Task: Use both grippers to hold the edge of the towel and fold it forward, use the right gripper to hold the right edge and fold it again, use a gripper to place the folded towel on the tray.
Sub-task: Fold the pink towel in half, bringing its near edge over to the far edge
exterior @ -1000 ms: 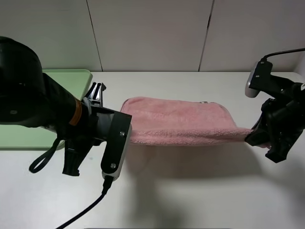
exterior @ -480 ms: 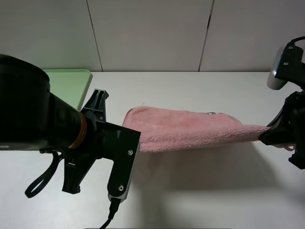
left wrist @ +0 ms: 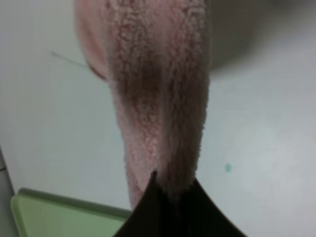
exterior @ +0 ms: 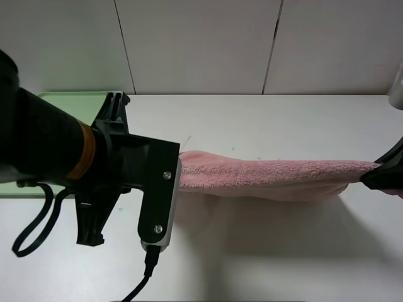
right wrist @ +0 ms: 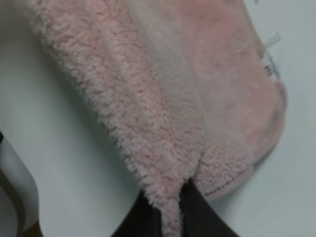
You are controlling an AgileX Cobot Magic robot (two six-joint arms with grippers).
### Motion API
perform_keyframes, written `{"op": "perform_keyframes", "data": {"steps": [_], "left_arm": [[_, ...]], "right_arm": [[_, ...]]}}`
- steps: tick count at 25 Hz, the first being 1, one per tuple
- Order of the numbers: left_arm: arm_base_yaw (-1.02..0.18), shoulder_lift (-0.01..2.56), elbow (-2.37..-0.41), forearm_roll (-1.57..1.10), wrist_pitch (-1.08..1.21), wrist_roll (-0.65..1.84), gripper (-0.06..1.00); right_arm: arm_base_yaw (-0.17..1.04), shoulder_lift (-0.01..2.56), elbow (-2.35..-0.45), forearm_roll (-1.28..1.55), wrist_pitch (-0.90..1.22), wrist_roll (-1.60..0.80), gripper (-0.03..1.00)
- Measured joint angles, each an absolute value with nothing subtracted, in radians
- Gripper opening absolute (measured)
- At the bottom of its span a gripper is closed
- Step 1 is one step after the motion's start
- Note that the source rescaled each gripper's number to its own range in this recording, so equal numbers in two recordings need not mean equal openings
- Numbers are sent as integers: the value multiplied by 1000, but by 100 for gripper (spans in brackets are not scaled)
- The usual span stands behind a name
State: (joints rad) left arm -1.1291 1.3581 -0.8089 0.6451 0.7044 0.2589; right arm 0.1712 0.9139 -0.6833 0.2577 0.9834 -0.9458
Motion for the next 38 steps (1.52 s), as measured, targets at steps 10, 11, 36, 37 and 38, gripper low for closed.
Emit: {"op": "perform_keyframes", "data": {"steps": [10, 11, 36, 37, 38], "left_arm": [[-1129, 1349, -823, 646, 731, 259, 0], [-1129, 1349, -823, 649, 730, 259, 0], [-921, 1661, -960, 638, 599, 297, 0], [-920, 1676, -960, 638, 587, 300, 0], [-919, 1687, -960, 638, 574, 302, 0]], "right_arm": [[171, 912, -683, 260, 984, -945, 0], [171, 912, -683, 259, 979, -941, 0], [171, 1280, -683, 242, 761, -858, 0], [171, 1297, -683, 241, 757, -858, 0], [171, 1312, -683, 240, 748, -858, 0]]}}
